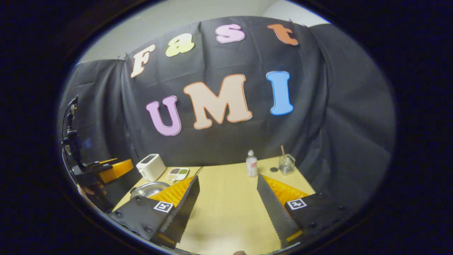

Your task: First push the handle of the pot to place it horizontally, then grasp the pot with both hands and set it on the induction cooktop.

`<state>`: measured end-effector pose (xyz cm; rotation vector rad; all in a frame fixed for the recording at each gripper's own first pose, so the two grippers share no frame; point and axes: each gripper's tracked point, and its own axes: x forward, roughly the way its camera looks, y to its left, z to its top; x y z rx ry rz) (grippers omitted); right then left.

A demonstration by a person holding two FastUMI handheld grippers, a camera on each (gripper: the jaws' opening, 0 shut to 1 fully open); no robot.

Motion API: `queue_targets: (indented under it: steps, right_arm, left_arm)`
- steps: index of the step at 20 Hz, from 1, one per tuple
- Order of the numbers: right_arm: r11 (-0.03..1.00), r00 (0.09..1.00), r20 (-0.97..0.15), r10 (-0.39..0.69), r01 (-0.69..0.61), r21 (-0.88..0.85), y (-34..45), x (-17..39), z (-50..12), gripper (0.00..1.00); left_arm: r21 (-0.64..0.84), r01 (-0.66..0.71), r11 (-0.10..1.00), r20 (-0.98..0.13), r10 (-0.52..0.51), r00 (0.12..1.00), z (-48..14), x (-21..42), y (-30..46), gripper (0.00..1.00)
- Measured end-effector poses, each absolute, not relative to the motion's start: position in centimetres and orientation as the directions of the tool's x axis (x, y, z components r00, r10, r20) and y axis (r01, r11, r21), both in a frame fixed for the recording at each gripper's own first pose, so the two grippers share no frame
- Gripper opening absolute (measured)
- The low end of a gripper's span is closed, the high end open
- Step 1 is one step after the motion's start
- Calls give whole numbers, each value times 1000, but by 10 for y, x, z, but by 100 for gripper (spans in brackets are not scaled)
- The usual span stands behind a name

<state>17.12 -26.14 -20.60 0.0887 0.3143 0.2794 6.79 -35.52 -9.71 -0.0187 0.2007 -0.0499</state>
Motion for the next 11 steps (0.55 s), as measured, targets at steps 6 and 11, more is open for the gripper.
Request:
queue_targets:
  steps: [6,11]
  right_arm:
    - [950,930,-196,312,-299,94,-305,154,-156,94]
    - [953,943,-142,300,-291,80,-339,140,-136,94]
  left_arm:
    - [-9,6,1000,-49,-6,999,-42,39,-394,96]
    - [32,-13,999,48,12,999,-16,9,-416,93]
